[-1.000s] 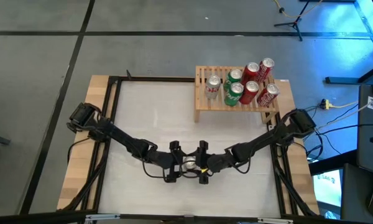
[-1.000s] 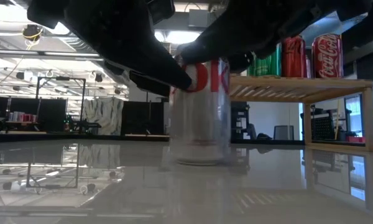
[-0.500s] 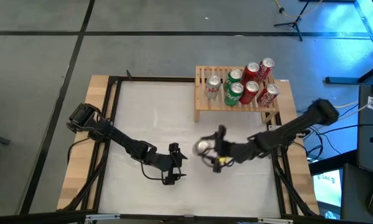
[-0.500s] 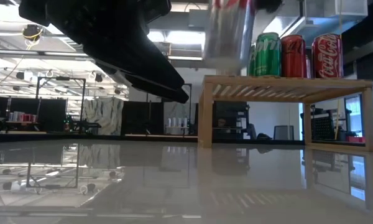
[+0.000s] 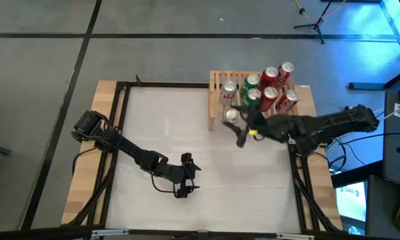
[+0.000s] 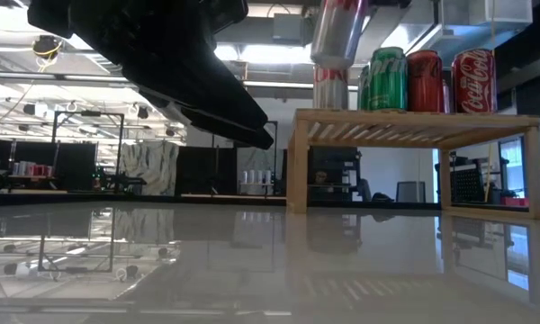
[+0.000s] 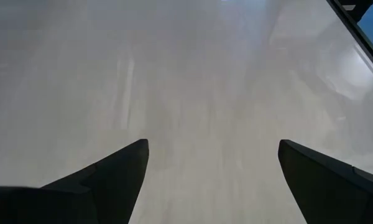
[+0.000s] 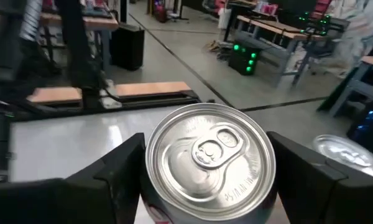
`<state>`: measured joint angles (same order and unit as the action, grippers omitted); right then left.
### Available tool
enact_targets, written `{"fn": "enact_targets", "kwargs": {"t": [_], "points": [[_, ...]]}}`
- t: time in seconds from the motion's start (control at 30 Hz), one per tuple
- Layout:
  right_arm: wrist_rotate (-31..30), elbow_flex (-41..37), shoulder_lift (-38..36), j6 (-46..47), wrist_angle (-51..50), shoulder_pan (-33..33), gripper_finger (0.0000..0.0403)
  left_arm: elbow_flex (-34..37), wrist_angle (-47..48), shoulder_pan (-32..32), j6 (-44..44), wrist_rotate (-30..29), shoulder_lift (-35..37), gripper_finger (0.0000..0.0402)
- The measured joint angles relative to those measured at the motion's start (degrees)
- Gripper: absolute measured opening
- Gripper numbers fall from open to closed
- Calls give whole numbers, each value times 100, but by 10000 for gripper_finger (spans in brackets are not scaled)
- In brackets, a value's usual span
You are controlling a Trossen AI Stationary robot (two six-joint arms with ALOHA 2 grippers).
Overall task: Place canned beverage on shelf
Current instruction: Put the silver soda can on the shelf aligned with the other silver soda can
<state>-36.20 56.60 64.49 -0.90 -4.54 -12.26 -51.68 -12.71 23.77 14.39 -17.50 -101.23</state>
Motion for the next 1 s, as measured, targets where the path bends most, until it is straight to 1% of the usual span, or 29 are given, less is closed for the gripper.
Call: {"fn": "enact_targets", "kwargs": {"t": [0.17, 0.3, 0.5, 0.63, 1.0], "points": [[495, 0, 28, -105, -242, 731, 280, 0, 4, 0, -4, -3, -1, 347], [741, 0, 35, -97, -571, 1119, 280, 0, 9, 0, -6, -4, -2, 347], [956, 0, 37, -92, -745, 1423, 280, 0, 15, 0, -9, -11, -2, 347], [1220, 0, 37, -59, -799, 1633, 280, 0, 17, 0, -9, -13, -2, 347], [1500, 20, 138, -87, -793, 2029, 280, 0, 17, -1, -9, -30, -2, 347]]}}
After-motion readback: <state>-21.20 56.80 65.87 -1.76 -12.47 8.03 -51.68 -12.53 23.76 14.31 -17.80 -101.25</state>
